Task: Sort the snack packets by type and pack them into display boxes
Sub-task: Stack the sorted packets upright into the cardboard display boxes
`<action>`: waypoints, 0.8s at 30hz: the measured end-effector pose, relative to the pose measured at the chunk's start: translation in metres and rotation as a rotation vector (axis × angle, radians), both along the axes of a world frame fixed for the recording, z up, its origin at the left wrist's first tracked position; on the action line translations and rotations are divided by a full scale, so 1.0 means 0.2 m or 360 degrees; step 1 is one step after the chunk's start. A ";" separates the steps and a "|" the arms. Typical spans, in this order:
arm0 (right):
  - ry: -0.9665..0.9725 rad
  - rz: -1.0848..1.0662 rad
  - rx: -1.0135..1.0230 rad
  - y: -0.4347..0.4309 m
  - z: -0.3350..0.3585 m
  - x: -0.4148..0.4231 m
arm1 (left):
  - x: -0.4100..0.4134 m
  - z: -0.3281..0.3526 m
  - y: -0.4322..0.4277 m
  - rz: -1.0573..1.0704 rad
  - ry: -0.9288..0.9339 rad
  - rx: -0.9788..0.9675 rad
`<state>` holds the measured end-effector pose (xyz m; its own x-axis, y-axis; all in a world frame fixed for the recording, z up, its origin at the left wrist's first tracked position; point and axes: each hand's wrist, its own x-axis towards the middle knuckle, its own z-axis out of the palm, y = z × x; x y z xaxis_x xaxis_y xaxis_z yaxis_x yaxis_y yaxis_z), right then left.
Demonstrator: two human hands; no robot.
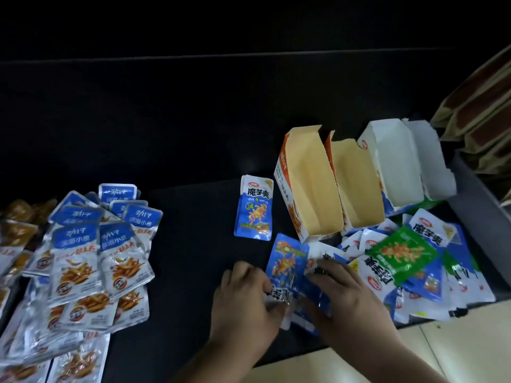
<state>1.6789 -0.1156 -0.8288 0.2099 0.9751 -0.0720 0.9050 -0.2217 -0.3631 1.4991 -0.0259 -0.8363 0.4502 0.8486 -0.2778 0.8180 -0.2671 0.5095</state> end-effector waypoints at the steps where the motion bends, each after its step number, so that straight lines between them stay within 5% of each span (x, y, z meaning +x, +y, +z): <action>1: 0.0050 -0.0007 0.0027 0.00 0.00 0.00 | 0.00 0.00 0.01 0.0027 -0.0018 0.0003; 7: 0.0050 0.0209 0.0188 0.12 0.09 -0.06 | -0.03 0.02 0.06 0.0080 -0.0065 -0.0144; 11: -0.0105 0.0523 0.0329 0.27 0.11 -0.11 | -0.11 0.13 0.15 0.0067 -0.0454 -0.0450; 13: -0.0028 0.0370 0.0273 0.32 0.14 -0.13 | -0.16 0.24 0.23 0.0118 -0.0686 -0.0563; 15: 0.0271 0.0010 0.0016 0.36 0.22 -0.16 | -0.20 0.29 0.31 0.0382 -0.0898 -0.0466; 18: 0.1327 -0.0588 -0.0117 0.45 0.25 -0.23 | -0.22 0.23 0.37 0.0748 -0.0885 -0.0173; 24: 0.1822 -0.1165 0.0122 0.73 0.17 -0.33 | -0.10 0.12 0.30 0.0709 -0.1189 -0.0603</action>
